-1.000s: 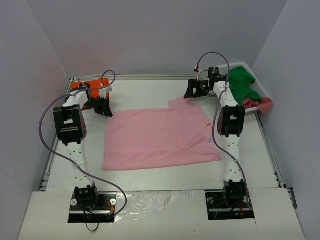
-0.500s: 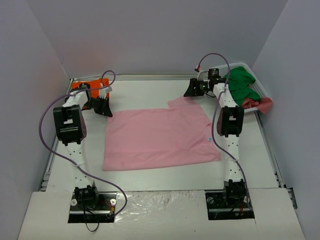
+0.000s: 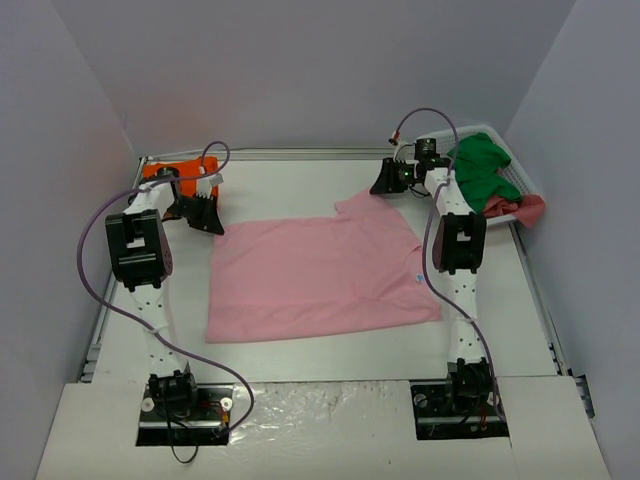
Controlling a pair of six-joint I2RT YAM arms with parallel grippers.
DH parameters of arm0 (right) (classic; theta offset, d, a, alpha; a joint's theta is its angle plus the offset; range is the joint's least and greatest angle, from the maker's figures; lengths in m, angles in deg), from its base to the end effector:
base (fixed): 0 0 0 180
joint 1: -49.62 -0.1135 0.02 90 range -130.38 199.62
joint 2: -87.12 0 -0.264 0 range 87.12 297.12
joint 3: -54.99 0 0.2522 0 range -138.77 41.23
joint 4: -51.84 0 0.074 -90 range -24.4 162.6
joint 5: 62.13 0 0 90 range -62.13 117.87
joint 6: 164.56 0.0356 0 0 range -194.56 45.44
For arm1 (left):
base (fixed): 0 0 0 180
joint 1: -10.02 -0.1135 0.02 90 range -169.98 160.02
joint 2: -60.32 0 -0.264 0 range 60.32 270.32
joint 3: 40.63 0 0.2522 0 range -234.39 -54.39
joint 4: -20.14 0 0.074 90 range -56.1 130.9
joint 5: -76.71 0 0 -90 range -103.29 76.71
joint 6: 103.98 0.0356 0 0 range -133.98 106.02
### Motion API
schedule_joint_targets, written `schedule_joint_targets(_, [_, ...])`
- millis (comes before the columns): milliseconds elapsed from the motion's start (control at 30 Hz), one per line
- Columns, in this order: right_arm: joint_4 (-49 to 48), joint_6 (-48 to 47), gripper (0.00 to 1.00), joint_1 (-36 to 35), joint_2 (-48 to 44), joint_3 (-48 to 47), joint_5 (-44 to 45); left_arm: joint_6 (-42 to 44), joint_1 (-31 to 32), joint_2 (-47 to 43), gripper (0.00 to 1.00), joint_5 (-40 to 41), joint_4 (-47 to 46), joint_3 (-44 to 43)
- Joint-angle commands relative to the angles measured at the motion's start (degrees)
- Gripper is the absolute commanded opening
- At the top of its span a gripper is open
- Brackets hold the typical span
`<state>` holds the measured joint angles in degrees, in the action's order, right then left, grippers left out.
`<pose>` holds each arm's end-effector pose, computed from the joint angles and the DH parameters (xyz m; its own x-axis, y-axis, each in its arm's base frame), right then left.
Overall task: Fold and stack the t-shirts
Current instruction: Grap the side of the flattened tshirt furthest away from the robot with both arms
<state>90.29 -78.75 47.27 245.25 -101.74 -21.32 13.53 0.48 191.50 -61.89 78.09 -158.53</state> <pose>0.5902 0.0512 0.1434 -0.5942 -0.0722 -0.8011 -0.6525 0.6256 0.4276 0.4686 0.0517 0.1619 -0.7688 0.1805 -0.6134 0.5452 0.6864 -0.4813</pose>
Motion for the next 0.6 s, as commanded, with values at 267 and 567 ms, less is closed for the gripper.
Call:
schedule_joint_targets(267, [7.57, -0.3, 0.0, -1.52, 6.32, -0.2, 8.23, 1.32, -0.74, -0.22, 0.03, 1.93, 3.63, -2.03])
schedule_joint_targets(567, [7.57, -1.17, 0.0, -1.96, 3.08, -0.99, 7.97, -8.52, -0.74, -4.34, 0.02, 10.1, -3.05, -2.65])
